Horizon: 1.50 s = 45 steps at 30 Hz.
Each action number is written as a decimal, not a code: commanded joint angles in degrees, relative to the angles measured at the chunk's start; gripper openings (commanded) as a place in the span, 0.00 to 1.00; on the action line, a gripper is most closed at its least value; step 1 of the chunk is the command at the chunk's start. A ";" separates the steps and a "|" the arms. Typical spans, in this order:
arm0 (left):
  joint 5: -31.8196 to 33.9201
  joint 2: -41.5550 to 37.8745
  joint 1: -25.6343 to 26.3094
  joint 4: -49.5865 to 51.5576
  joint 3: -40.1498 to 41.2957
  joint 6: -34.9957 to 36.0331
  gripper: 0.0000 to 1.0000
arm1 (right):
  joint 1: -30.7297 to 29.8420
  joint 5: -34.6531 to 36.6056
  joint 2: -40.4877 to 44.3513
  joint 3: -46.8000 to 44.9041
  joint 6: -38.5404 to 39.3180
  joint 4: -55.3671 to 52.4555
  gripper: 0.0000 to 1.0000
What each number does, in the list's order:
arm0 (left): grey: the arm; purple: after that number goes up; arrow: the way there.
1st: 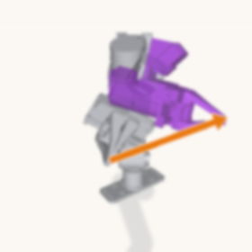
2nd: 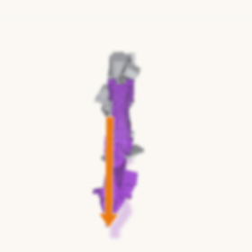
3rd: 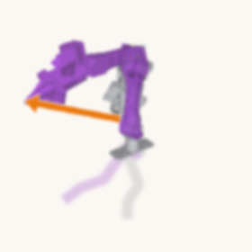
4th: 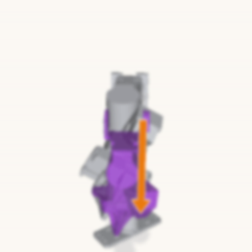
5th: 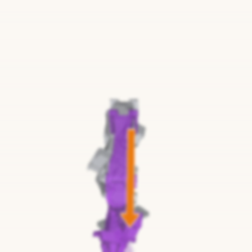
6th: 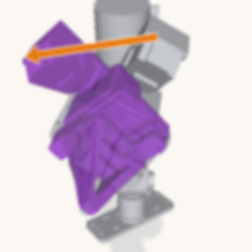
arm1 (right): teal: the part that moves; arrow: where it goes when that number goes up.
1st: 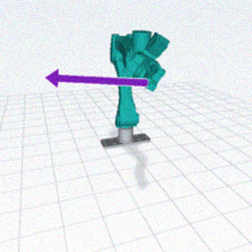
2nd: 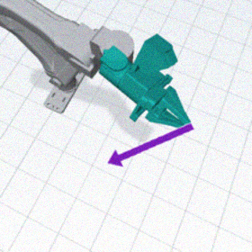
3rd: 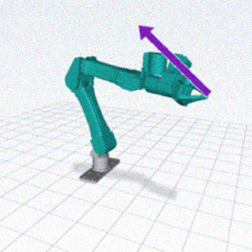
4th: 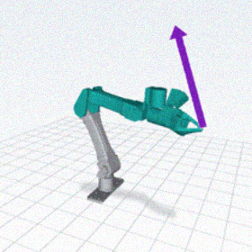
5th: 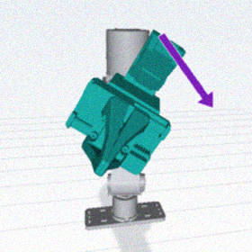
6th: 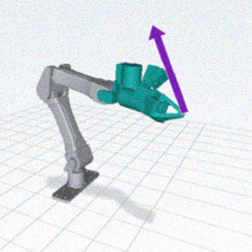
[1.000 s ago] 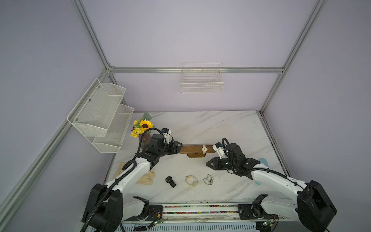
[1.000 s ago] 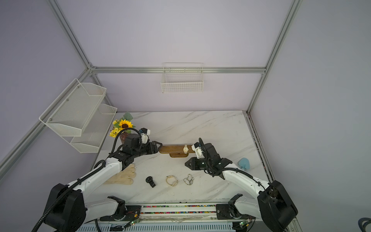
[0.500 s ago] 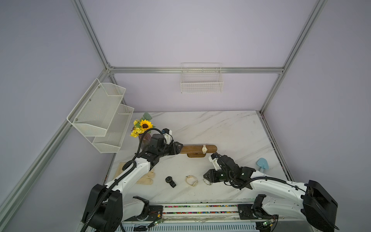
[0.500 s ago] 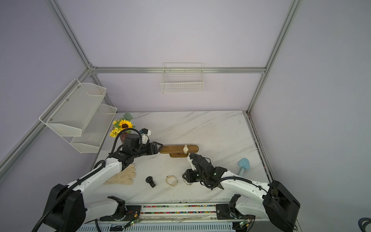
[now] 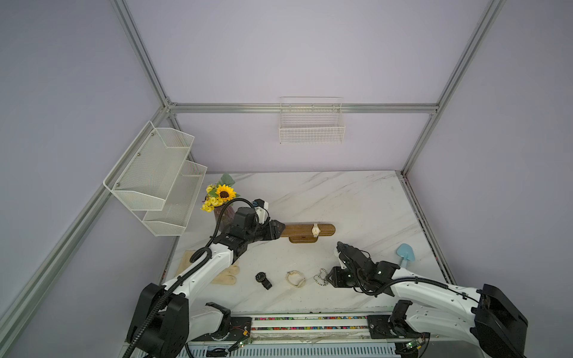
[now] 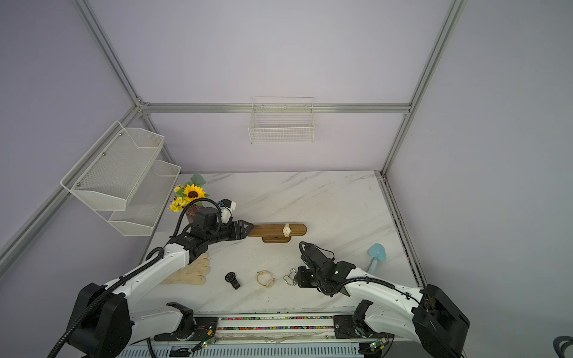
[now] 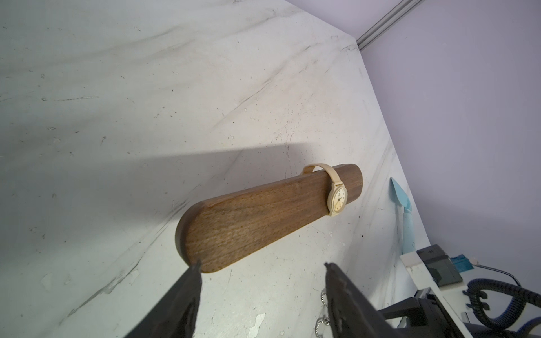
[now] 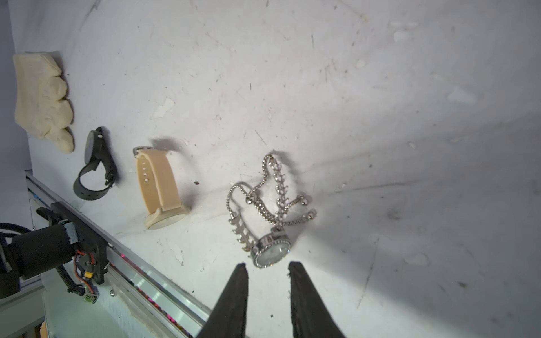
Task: Place watch on stand
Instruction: Adjust the watch at the center of the board.
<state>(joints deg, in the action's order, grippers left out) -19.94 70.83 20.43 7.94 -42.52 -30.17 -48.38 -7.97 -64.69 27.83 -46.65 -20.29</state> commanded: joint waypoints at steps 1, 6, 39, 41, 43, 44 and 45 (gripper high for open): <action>-1.13 0.51 0.58 -0.78 -3.15 1.79 0.66 | 0.08 1.34 -3.47 1.41 0.22 1.98 0.28; -0.91 0.49 0.65 -0.67 -3.27 2.29 0.66 | 1.73 0.88 -4.59 2.29 1.27 3.77 0.28; 0.08 2.15 0.67 -0.39 -3.01 2.95 0.66 | 8.41 -10.74 -13.54 -0.19 3.72 16.88 0.31; 0.08 2.11 0.67 -0.39 -3.08 2.95 0.66 | 8.39 -10.55 -13.54 -0.45 3.65 17.22 0.28; 0.11 2.20 0.69 -0.38 -3.05 3.06 0.66 | 8.40 -10.31 -13.54 -0.46 3.50 17.22 0.24; 0.09 2.29 0.67 -0.40 -3.09 3.05 0.66 | 8.40 -10.23 -13.52 -0.50 3.43 17.23 0.23; 0.04 2.34 0.67 -0.39 -3.10 2.96 0.66 | 8.42 -10.23 -13.31 -0.46 3.35 17.22 0.21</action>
<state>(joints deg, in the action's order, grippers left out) -19.92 73.19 20.78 8.32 -42.52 -28.27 -40.16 -18.94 -78.02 27.90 -42.87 -4.56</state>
